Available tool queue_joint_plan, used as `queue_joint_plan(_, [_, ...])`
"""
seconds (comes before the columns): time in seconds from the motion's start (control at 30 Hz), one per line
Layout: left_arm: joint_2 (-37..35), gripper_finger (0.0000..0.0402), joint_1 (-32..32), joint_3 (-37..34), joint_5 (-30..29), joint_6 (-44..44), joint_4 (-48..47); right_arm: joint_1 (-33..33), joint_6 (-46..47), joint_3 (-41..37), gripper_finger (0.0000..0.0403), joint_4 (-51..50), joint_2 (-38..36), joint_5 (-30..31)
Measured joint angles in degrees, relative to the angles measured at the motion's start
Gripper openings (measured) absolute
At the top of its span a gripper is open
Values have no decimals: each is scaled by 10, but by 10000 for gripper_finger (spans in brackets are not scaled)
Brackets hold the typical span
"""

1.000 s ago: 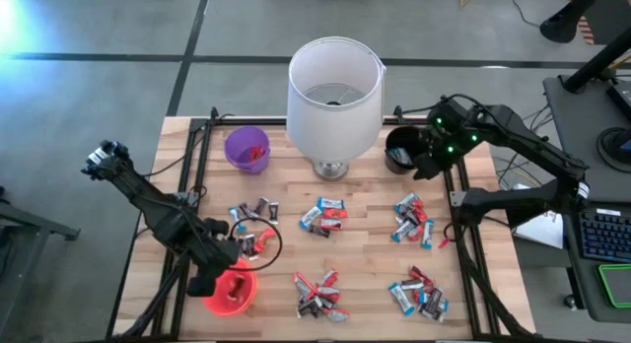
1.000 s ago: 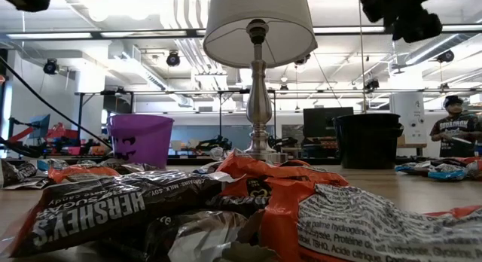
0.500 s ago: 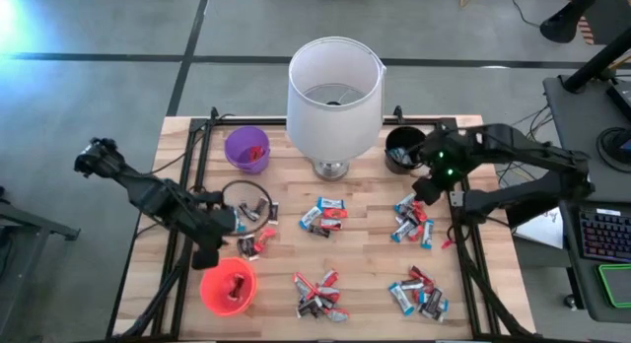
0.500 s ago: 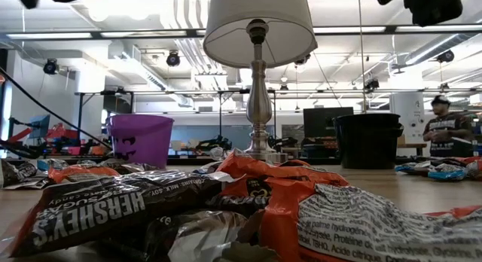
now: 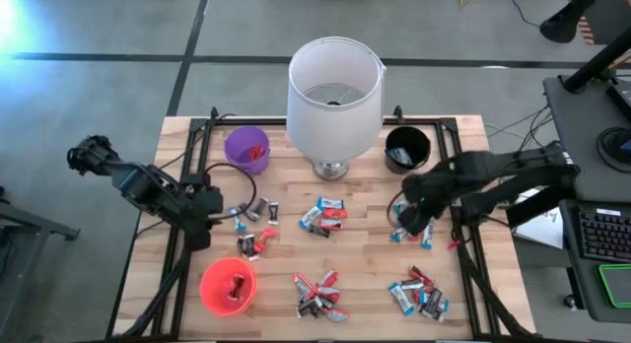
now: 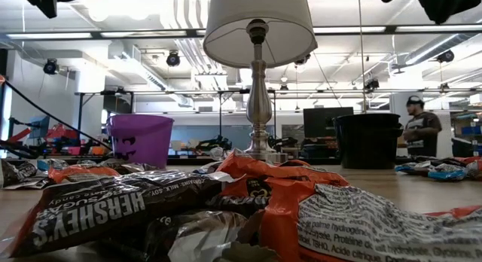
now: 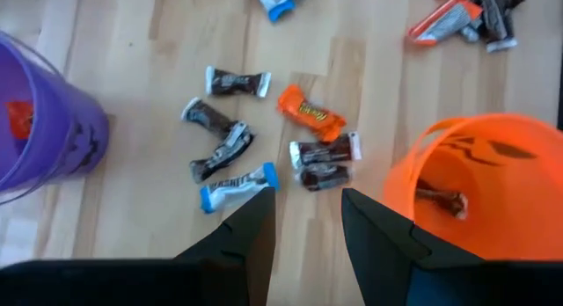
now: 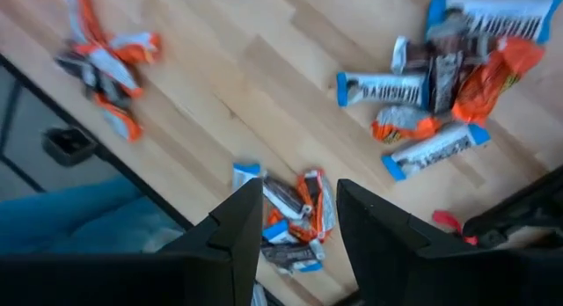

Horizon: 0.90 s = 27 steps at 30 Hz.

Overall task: Sort candy
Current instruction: Put the white chocolate into the black bin

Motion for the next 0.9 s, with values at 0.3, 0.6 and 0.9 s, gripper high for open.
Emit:
queue_joint_plan(0.3, [-34, 113, 0, 0, 0, 25, -11, 77, 11, 0, 162, 18, 120, -19])
queue_joint_plan(0.6, [-75, 113, -1, 0, 0, 31, -24, 160, 114, 0, 202, 116, 194, -19])
queue_joint_plan(0.9, [-106, 113, -1, 0, 0, 31, -35, 265, 313, -1, 203, 168, 232, 55])
